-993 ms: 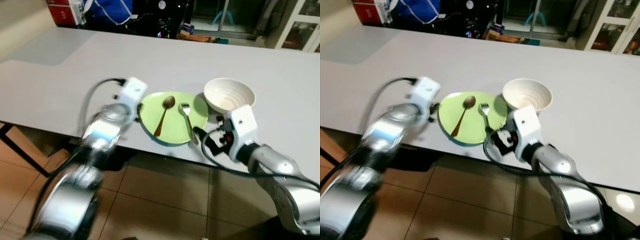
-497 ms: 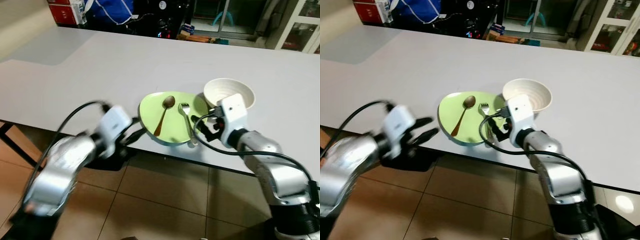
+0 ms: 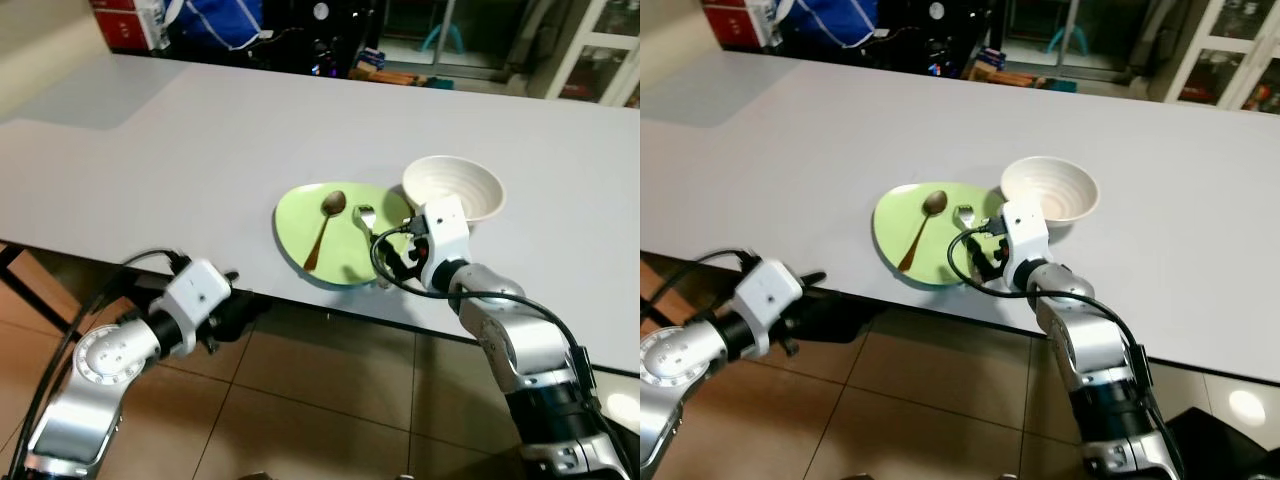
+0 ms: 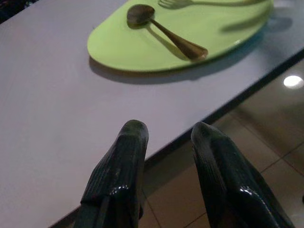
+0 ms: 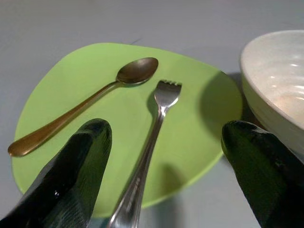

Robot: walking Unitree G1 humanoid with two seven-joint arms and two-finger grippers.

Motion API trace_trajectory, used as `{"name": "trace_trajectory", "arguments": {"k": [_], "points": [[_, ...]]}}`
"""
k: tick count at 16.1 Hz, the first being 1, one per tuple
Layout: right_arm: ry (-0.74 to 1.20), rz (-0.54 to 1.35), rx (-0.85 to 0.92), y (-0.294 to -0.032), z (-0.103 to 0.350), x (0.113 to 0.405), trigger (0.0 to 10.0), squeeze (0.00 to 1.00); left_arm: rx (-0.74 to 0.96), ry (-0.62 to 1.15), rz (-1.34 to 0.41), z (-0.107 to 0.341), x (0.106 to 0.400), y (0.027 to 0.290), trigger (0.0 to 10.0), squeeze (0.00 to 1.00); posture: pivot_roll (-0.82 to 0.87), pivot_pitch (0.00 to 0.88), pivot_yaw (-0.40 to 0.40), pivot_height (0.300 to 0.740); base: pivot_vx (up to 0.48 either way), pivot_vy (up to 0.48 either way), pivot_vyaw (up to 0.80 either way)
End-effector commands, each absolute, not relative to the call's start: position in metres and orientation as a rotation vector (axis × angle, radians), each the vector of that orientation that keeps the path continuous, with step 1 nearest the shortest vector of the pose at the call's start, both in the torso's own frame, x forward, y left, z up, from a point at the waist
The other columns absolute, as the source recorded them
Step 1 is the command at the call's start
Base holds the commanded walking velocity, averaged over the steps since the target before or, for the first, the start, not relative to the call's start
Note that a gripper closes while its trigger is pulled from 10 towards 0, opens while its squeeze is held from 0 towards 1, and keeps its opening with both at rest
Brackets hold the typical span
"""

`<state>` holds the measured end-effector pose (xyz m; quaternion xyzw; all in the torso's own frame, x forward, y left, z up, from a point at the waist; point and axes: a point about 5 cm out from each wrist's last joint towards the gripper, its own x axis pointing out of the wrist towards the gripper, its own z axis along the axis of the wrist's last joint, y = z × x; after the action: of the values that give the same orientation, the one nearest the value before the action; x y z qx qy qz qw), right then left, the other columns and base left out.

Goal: Setting the table

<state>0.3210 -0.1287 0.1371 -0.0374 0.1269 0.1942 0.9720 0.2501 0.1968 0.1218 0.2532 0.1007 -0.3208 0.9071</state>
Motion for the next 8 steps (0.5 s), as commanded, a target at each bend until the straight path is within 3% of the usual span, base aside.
{"name": "trace_trajectory", "arguments": {"k": [1,8], "points": [[0.247,0.382,-0.084,-0.126,0.136,0.327,10.0,0.00,0.518,0.201,-0.673,0.120,0.247,0.197,10.0,0.00,0.00,0.047,0.029,0.740,0.000,0.000,0.00],[0.226,0.430,-0.209,-0.112,0.128,0.336,10.0,0.00,0.485,0.138,-0.784,0.111,0.230,0.188,10.0,0.00,0.01,0.053,0.029,0.740,0.000,0.000,0.00]]}}
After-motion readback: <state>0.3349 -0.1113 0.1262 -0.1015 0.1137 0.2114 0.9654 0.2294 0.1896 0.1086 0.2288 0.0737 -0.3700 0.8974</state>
